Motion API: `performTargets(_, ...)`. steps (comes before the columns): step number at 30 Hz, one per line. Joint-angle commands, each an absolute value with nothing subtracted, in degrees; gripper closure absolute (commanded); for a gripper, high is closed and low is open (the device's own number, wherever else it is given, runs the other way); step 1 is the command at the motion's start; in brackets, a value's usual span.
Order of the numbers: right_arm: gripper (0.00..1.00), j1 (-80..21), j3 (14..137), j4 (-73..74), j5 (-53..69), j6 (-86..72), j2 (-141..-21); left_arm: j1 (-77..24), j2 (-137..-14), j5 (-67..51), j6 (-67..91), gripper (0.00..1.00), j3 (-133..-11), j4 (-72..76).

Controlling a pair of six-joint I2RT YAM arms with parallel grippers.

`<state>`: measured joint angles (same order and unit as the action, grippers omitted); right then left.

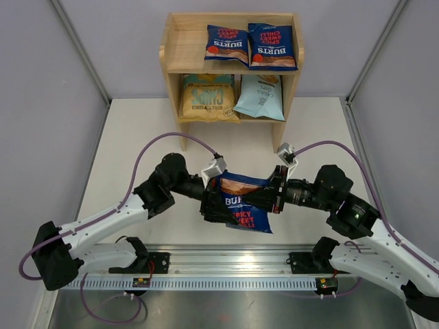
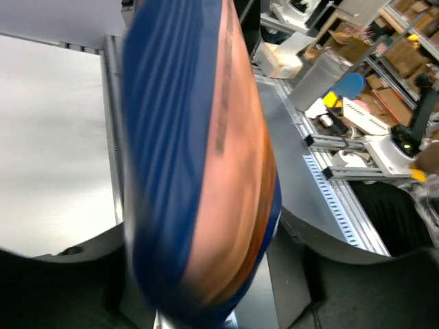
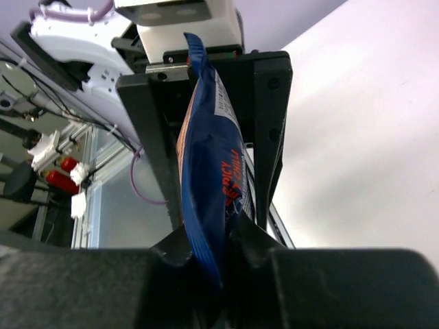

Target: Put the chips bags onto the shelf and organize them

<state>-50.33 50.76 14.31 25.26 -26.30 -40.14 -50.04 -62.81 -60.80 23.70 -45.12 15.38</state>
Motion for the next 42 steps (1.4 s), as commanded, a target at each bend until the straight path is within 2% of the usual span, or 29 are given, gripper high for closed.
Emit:
performTargets(1, 0.84, -50.62, 50.54, 5.99, 20.4, -26.45, -38.06, -50.54, -58.89, -54.07, 20.39, 0.38, -47.99, 10.55)
performTargets(2, 0.86, -50.54, 50.28, 5.11, 19.96, -26.72, -37.62, -50.45, -58.19, -52.14, 20.13, 0.3, -48.08, 9.33)
performTargets(3, 0.87, -50.62, 49.58, 4.14, 19.52, -26.89, -36.57, -50.45, -57.14, -47.68, 19.69, 0.12, -47.9, 8.62)
performTargets(4, 0.89, -50.54, 49.22, 3.26, 19.25, -26.98, -36.13, -50.45, -55.21, -44.77, 19.95, 0.01, -47.81, 8.18)
performTargets(8, 0.89, -50.54, 47.29, -4.37, 17.67, -27.33, -32.97, -50.36, -48.44, -25.55, 25.9, 0.01, -43.96, 10.35)
performTargets(10, 0.89, -50.54, 45.8, -6.93, 15.57, -27.68, -31.3, -50.36, -45.28, -21.46, 29.08, 0.01, -41.41, 13.69)
performTargets(14, 0.88, -50.63, 43.6, -15.46, 13.28, -29.09, -30.15, -50.36, -37.99, -17.24, 38.3, 0.01, -31.75, 34.3)
performTargets(20, 0.87, -50.54, 42.01, -28.28, 11.61, -34.27, -33.22, -50.89, -40.25, -15.9, 50.44, 0.01, -21.63, 62.35)
performTargets(26, 0.88, -50.63, 40.26, -40.31, 8.18, -40.51, -37.17, -52.99, -47.1, -17.5, 53.35, 0.01, -21.53, 74.77)
performTargets(31, 0.89, -50.54, 38.68, -48.76, 6.69, -44.21, -42.44, -54.32, -49.83, -15.9, 51.59, 0.01, -24.42, 76.73)
performTargets(35, 0.89, -50.63, 35.95, -57.64, 4.04, -45.0, -45.96, -54.75, -51.94, -18.45, 48.96, 0.01, -30.49, 69.02)
performTargets(39, 0.88, -50.62, 35.77, -60.29, 2.11, -43.59, -47.37, -54.84, -51.42, -18.72, 46.5, 0.02, -33.3, 62.68)
performTargets(41, 0.87, -50.54, 36.3, -60.12, 2.72, -43.24, -48.16, -54.76, -51.42, -19.77, 45.8, 0.08, -35.32, 58.74)
performTargets(42, 0.87, -50.62, 36.39, -60.12, 2.72, -43.16, -48.6, -54.76, -51.07, -20.21, 44.92, 0.17, -35.85, 57.23)
